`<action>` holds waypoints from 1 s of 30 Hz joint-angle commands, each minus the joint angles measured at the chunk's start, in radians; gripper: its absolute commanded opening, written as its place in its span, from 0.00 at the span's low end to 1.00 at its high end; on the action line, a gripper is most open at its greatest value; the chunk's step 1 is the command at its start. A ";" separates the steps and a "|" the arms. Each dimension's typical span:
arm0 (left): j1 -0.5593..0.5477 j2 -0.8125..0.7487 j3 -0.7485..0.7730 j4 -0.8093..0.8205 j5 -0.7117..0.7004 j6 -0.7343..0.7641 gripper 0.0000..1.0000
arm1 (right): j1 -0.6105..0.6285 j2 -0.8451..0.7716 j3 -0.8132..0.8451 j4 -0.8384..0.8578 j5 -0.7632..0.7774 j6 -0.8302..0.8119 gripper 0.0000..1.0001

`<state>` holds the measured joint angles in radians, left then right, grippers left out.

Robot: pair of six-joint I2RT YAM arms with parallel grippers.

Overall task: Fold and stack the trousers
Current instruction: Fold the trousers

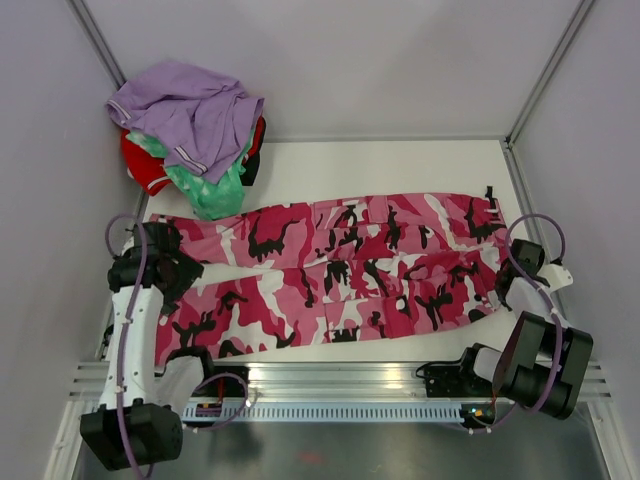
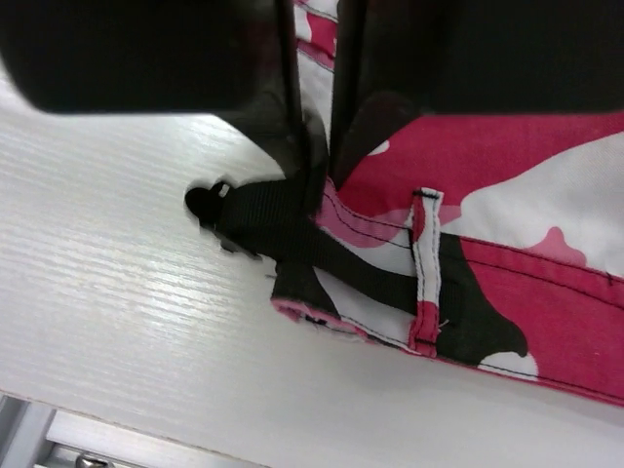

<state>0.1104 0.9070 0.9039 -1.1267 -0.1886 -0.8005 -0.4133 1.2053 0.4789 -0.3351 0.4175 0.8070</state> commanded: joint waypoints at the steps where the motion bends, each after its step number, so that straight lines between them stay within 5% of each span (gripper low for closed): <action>1: 0.104 -0.016 -0.031 -0.050 0.002 -0.095 0.85 | -0.005 0.013 -0.040 0.039 -0.085 0.012 0.15; 4: 0.219 -0.039 -0.078 -0.019 -0.079 -0.167 0.83 | -0.005 -0.009 -0.039 0.044 -0.108 0.024 0.00; 11: 0.494 -0.039 -0.146 0.057 -0.151 -0.278 0.83 | -0.005 -0.035 0.000 0.074 -0.138 0.038 0.00; 16: 0.704 -0.026 -0.276 0.165 -0.012 -0.200 0.83 | -0.005 0.039 0.041 0.084 -0.200 0.023 0.00; 23: 0.894 0.090 -0.200 0.133 -0.040 -0.230 0.84 | -0.005 0.065 0.010 0.134 -0.263 0.026 0.00; 30: 1.124 0.175 -0.286 0.286 0.008 -0.103 0.84 | -0.005 0.140 0.059 0.136 -0.273 0.052 0.00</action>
<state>1.1748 1.0946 0.6529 -0.9245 -0.2058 -0.9752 -0.4202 1.2915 0.5106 -0.1928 0.1833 0.8337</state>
